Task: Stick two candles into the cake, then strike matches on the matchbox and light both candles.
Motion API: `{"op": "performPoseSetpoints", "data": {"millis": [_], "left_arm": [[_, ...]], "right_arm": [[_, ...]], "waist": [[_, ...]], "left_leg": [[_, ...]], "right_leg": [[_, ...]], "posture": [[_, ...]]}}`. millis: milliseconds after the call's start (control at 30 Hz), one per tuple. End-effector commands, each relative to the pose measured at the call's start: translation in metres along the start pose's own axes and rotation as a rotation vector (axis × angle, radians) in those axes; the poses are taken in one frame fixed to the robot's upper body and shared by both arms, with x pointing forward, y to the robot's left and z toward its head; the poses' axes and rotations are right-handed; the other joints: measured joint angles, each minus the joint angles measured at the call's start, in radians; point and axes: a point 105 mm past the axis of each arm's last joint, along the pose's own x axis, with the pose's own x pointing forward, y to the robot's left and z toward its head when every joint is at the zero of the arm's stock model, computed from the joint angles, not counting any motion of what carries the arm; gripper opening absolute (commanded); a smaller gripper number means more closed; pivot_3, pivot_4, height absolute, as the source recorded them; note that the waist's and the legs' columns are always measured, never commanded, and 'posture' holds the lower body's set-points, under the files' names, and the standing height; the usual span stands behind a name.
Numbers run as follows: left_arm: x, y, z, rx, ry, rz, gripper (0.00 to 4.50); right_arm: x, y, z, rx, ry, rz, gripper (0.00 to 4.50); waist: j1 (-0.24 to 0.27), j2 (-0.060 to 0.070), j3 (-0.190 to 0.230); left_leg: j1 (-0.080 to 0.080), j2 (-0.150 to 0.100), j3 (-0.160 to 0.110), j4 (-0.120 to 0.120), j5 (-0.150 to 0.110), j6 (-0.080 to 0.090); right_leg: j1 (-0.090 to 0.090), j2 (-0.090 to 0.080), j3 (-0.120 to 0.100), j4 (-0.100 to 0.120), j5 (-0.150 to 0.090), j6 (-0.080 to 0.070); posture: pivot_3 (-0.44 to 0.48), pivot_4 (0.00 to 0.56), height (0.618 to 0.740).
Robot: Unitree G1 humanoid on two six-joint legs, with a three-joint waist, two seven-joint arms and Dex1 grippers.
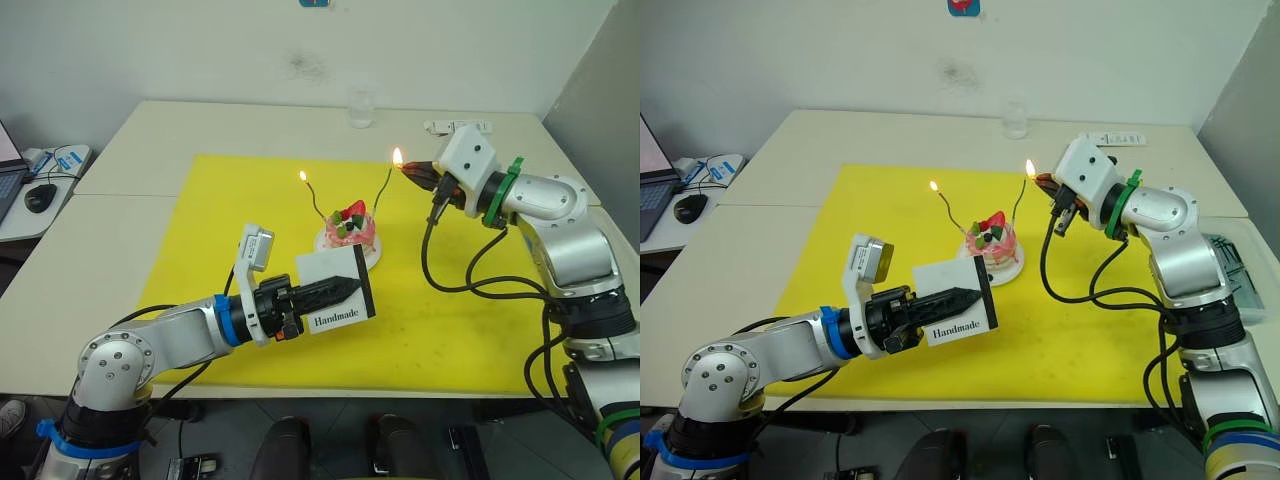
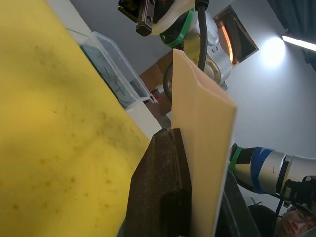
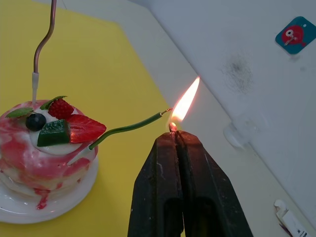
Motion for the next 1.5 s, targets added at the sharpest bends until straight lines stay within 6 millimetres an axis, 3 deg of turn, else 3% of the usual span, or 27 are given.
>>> {"op": "performPoseSetpoints", "data": {"millis": [33,700,1067,1233,1500], "left_arm": [[0.002,-0.009,0.003,0.029,-0.006,-0.037,0.00],[0.002,-0.009,0.001,0.031,0.000,-0.044,0.00],[0.002,-0.010,-0.001,0.030,0.005,-0.051,0.00],[0.006,-0.010,-0.001,0.059,0.014,-0.059,0.00],[0.020,-0.019,-0.010,0.285,0.086,-0.088,0.00]], "right_arm": [[0.000,-0.011,0.018,-0.051,-0.055,-0.035,0.05],[0.001,-0.011,0.017,-0.059,-0.055,-0.031,0.05],[-0.022,-0.017,-0.002,-0.059,0.019,-0.064,0.05],[-0.043,-0.021,-0.017,-0.043,0.087,-0.110,0.05],[-0.112,-0.042,-0.064,0.073,0.312,-0.383,0.05]], "waist": [[0.000,0.000,0.000],[0.000,0.000,0.000],[0.000,0.000,0.000],[0.001,0.000,0.000],[0.008,0.000,0.000]], "left_leg": [[0.000,0.000,0.000,0.000,0.000,0.000],[0.000,0.000,0.000,0.000,0.000,0.000],[0.000,0.000,0.000,0.000,0.000,0.000],[0.000,0.000,0.000,0.000,0.000,0.000],[-0.001,-0.001,0.001,0.000,0.000,0.000]], "right_leg": [[0.000,0.000,0.000,0.000,0.000,0.000],[0.000,0.000,0.000,0.000,0.000,0.000],[0.000,0.000,0.000,0.000,0.000,0.000],[0.000,0.000,0.000,0.000,0.000,0.000],[0.000,0.000,0.001,-0.001,0.000,0.000]], "posture": [[0.000,0.150,0.740],[0.000,0.150,0.740],[0.000,0.150,0.740],[0.000,0.150,0.740],[0.000,0.150,0.740]]}}
